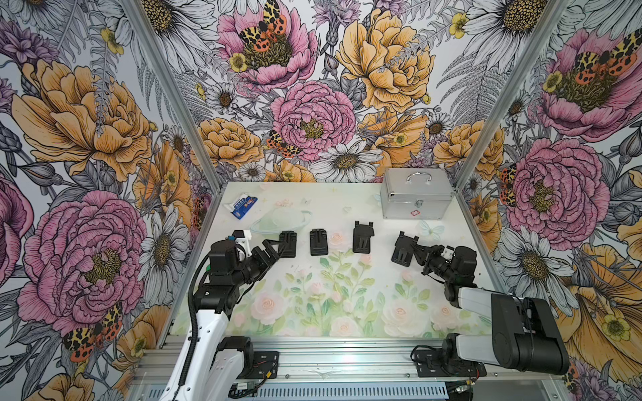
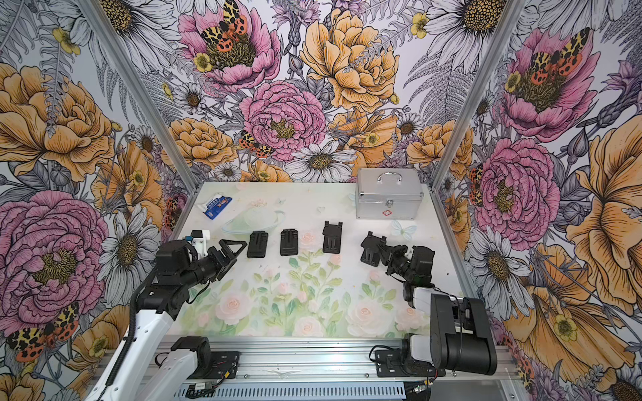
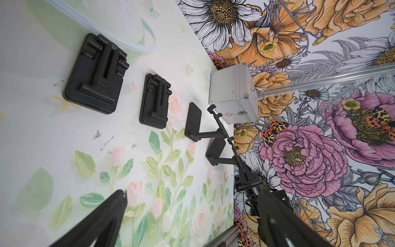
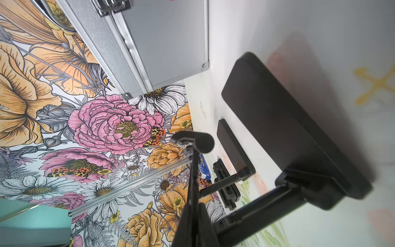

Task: Open the phone stand
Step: Place the phone stand at the center of the board.

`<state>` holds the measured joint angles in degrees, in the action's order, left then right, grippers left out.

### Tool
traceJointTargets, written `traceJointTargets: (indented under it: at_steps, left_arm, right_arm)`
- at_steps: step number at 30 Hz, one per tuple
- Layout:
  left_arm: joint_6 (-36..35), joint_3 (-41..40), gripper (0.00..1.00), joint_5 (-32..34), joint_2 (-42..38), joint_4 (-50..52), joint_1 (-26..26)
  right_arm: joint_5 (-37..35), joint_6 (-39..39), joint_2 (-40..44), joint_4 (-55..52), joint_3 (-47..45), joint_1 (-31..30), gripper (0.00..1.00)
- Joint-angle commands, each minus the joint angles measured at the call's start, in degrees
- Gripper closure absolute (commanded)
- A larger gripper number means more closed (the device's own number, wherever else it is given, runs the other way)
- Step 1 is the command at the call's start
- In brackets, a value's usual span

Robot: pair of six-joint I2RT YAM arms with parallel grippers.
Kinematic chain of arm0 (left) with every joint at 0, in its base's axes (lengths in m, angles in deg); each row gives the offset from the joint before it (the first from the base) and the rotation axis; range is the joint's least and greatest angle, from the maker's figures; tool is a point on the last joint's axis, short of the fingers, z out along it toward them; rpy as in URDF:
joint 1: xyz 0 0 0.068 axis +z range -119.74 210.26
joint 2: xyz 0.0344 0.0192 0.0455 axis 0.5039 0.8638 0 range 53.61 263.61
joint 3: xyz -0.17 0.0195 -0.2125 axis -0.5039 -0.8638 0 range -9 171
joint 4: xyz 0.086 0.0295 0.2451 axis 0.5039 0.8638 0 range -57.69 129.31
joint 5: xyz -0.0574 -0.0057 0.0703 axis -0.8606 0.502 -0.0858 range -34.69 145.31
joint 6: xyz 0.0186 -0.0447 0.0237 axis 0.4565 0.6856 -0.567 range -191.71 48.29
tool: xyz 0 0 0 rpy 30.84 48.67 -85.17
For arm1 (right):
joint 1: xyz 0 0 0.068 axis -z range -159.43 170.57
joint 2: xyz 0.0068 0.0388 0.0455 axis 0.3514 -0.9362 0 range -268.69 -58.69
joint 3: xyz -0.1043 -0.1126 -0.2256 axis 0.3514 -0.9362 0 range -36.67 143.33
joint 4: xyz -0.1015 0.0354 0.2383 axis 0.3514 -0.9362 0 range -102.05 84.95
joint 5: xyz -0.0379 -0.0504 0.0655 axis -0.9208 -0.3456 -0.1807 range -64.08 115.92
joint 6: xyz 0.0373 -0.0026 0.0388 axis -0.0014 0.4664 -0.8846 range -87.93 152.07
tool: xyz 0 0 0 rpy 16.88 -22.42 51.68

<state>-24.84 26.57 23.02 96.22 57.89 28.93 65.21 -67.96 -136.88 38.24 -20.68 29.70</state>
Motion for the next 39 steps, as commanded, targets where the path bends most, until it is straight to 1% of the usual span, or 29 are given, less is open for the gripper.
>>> traceJointTargets:
  at_steps: [1, 4, 10, 13, 14, 16, 18, 20, 21, 22, 24, 26, 29, 32, 34, 36, 39]
  left_arm:
    - [-1.0, 1.3, 0.01, 1.4, 0.2, 0.4, -0.8]
    - [-0.9, 1.5, 0.01, 1.7, 0.1, 0.4, -0.8]
    - [-0.9, 1.9, 0.01, 2.1, 0.7, 0.5, -0.9]
    - [-1.1, 2.4, 0.01, 2.5, 1.1, 0.5, -0.9]
    - [-1.1, 2.7, 0.01, 2.5, 1.3, 0.5, -0.9]
    - [-1.2, 3.1, 0.01, 2.7, 1.6, 0.5, -0.9]
    - [-1.3, 3.5, 0.01, 2.8, 1.8, 0.5, -0.8]
    - [-1.4, 3.9, 0.01, 2.9, 2.1, 0.5, -0.9]
    - [-1.5, 4.1, 0.01, 2.9, 2.2, 0.5, -0.9]
    - [-1.5, 4.3, 0.01, 3.0, 2.3, 0.5, -0.9]
    - [-1.7, 5.1, 0.01, 3.1, 2.6, 0.5, -0.8]
    - [-2.0, 5.8, 0.01, 3.2, 3.3, 0.5, -0.7]
    - [-2.7, 7.2, 0.01, 3.4, 4.6, 0.5, -0.7]
    - [-3.5, 9.0, 0.01, 3.5, 6.3, 0.5, -0.6]
    - [-4.2, 10.2, 0.01, 3.2, 7.5, 0.6, -0.5]
    - [-4.7, 11.4, 0.01, 3.4, 8.2, 0.9, -0.4]
    - [-4.9, 12.7, 0.01, 3.5, 9.4, 0.8, -0.2]
  right_arm:
    - [-0.1, -3.1, -2.8, 9.4, -1.7, 0.8, 1.0]
    - [-0.1, -4.5, -4.7, 11.4, -1.8, 1.1, 1.0]
    - [0.0, -6.6, -6.8, 12.3, -0.2, 1.7, 1.0]
    - [0.1, -7.1, -7.1, 12.3, 0.2, 2.2, 0.83]
    - [0.2, -7.2, -7.1, 12.3, 0.3, 2.4, 0.76]
    - [0.2, -7.4, -7.1, 12.2, 0.4, 2.6, 0.69]
    - [0.2, -7.9, -6.7, 12.1, 0.4, 3.1, 0.53]
    - [0.0, -8.4, -5.7, 11.8, 0.4, 3.4, 0.4]
    - [0.0, -8.3, -4.5, 10.7, 0.7, 3.5, 0.35]
    - [0.0, -7.8, -3.0, 8.9, 1.3, 3.8, 0.35]
    - [-0.1, -3.9, 2.5, -0.6, 3.9, 4.2, 0.34]
    - [0.0, 3.3, 7.9, -14.9, 9.1, 4.4, 0.32]
    - [0.2, 11.2, 9.6, -27.0, 17.0, 2.9, 0.27]
    - [-2.7, 22.3, 11.7, -44.5, 26.9, 2.1, 0.23]
    - [-3.6, 25.6, 11.2, -48.3, 31.3, 1.7, 0.22]
    - [-5.0, 30.1, 10.0, -55.0, 36.8, 1.0, 0.2]
    - [-6.7, 34.6, 8.2, -60.5, 43.2, -0.7, 0.19]
